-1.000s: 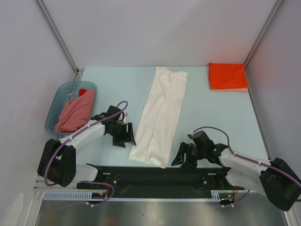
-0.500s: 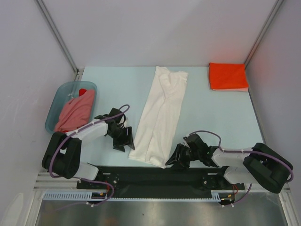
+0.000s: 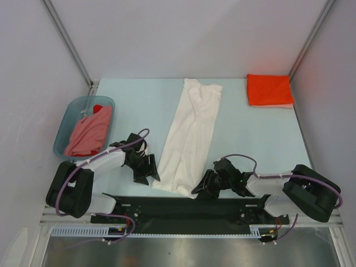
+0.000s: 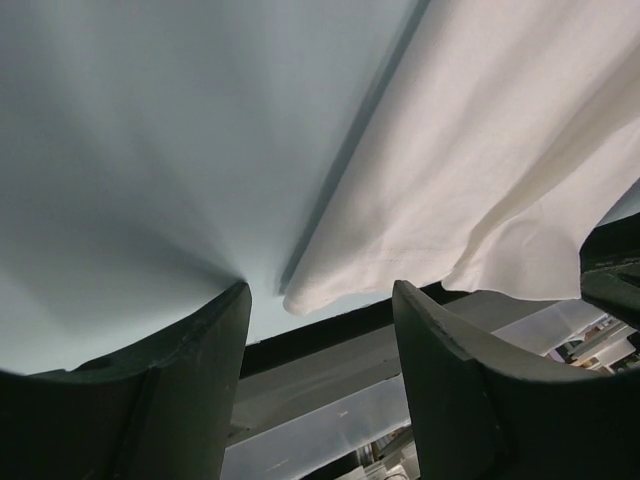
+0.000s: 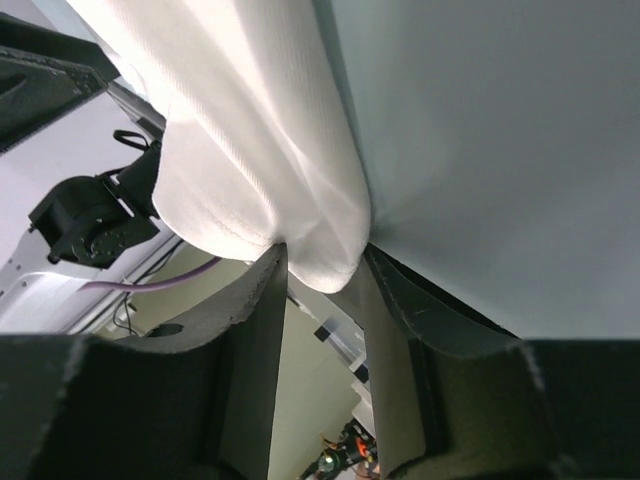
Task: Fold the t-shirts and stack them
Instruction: Fold the tshirt
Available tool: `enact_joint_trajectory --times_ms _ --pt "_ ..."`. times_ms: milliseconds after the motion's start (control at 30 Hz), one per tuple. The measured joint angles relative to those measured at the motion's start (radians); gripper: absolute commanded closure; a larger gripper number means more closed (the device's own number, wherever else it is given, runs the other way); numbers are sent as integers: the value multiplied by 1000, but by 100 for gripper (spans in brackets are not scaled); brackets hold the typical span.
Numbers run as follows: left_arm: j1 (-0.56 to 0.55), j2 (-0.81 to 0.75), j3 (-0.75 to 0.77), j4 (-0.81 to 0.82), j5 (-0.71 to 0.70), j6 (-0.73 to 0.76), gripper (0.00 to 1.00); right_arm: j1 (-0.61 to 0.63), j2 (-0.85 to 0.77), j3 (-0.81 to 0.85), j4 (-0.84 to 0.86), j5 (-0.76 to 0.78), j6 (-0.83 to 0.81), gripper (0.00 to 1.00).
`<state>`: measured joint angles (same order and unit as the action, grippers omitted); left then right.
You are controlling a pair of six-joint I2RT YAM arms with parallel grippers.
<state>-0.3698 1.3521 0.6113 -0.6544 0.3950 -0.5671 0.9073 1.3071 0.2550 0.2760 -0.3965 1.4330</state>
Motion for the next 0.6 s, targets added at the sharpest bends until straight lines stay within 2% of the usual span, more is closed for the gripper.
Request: enact_joint_trajectory --times_ms 100,133,200,233,267,300,333,367,600 --pt "0 2 0 2 2 -8 41 2 1 0 1 16 16 67" --pt "0 3 -2 6 2 -9 43 2 2 0 1 20 18 73" --pt "1 5 -8 16 5 -11 56 3 4 0 0 29 23 82" --pt "1 10 -11 23 9 -13 69 4 4 0 -2 34 24 92" --pt "1 13 -16 29 10 -16 77 4 3 0 -5 38 19 97" --pt "1 18 -21 40 10 -17 83 4 3 0 -10 42 15 100" --pt "1 22 -27 45 13 -18 96 4 2 0 -20 43 6 100" --pt "1 23 -32 49 16 -21 100 5 -2 0 -33 45 -3 100" --pt "-35 -58 -100 100 37 -64 100 21 -160 -32 -171 91 -156 100"
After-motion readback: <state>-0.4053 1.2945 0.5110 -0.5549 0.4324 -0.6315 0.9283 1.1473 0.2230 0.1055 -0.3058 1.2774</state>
